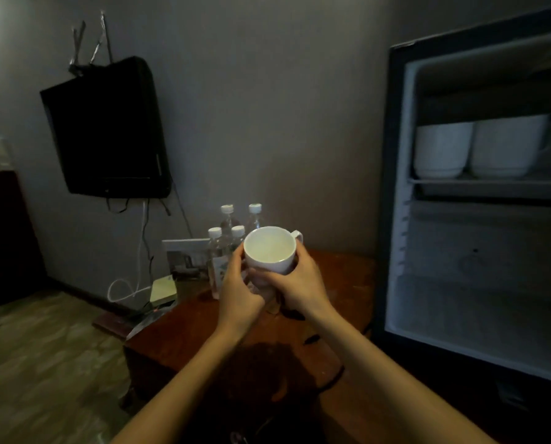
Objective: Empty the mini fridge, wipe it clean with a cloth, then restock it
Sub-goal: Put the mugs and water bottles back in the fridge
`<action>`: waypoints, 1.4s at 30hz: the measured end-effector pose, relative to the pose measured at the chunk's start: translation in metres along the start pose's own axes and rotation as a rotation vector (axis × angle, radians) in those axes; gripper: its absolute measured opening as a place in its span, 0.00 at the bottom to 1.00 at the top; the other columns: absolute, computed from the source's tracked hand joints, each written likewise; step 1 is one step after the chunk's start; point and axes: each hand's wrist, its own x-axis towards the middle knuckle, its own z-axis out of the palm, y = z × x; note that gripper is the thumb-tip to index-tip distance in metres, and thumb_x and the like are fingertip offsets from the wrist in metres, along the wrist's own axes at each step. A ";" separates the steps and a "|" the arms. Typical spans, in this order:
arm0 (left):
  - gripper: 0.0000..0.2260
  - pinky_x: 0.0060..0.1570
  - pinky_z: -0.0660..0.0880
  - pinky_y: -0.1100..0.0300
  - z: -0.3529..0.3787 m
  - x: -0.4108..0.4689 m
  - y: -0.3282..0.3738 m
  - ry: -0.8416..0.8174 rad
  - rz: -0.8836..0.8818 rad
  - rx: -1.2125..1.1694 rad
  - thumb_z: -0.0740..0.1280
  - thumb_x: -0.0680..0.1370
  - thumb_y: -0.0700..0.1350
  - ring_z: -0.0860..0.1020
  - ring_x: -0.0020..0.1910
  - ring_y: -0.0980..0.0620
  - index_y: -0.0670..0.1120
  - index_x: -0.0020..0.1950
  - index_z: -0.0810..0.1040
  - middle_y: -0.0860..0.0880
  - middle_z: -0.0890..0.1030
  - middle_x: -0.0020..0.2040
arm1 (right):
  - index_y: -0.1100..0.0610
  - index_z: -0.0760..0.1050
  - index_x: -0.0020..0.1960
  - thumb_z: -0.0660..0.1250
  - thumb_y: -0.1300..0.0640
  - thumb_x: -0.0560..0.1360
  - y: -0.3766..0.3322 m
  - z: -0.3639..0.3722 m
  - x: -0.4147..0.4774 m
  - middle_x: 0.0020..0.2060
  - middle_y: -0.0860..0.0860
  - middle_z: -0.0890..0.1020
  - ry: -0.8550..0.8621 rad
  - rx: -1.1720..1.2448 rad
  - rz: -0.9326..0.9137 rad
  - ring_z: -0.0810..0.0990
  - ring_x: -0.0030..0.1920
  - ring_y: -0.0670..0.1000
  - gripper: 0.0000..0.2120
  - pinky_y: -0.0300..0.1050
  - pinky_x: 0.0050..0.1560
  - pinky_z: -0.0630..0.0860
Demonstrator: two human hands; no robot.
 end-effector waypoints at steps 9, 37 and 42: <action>0.42 0.66 0.72 0.47 0.098 0.000 0.120 -0.116 0.420 -0.171 0.77 0.69 0.48 0.71 0.69 0.54 0.47 0.78 0.59 0.50 0.71 0.72 | 0.51 0.73 0.65 0.81 0.58 0.62 -0.090 -0.149 0.000 0.58 0.47 0.80 0.228 0.005 -0.199 0.79 0.56 0.42 0.35 0.39 0.52 0.79; 0.37 0.75 0.45 0.43 0.284 0.013 0.211 -0.564 0.698 0.577 0.67 0.75 0.51 0.52 0.77 0.46 0.51 0.79 0.51 0.46 0.56 0.78 | 0.55 0.66 0.72 0.76 0.48 0.68 -0.125 -0.381 0.049 0.67 0.55 0.73 0.703 -0.370 0.030 0.73 0.65 0.57 0.37 0.54 0.60 0.75; 0.38 0.75 0.44 0.44 0.282 0.009 0.214 -0.564 0.675 0.600 0.67 0.76 0.51 0.50 0.77 0.43 0.51 0.79 0.49 0.45 0.53 0.78 | 0.56 0.66 0.71 0.73 0.50 0.72 -0.129 -0.380 0.055 0.67 0.56 0.73 0.649 -0.356 0.067 0.74 0.65 0.56 0.31 0.47 0.54 0.73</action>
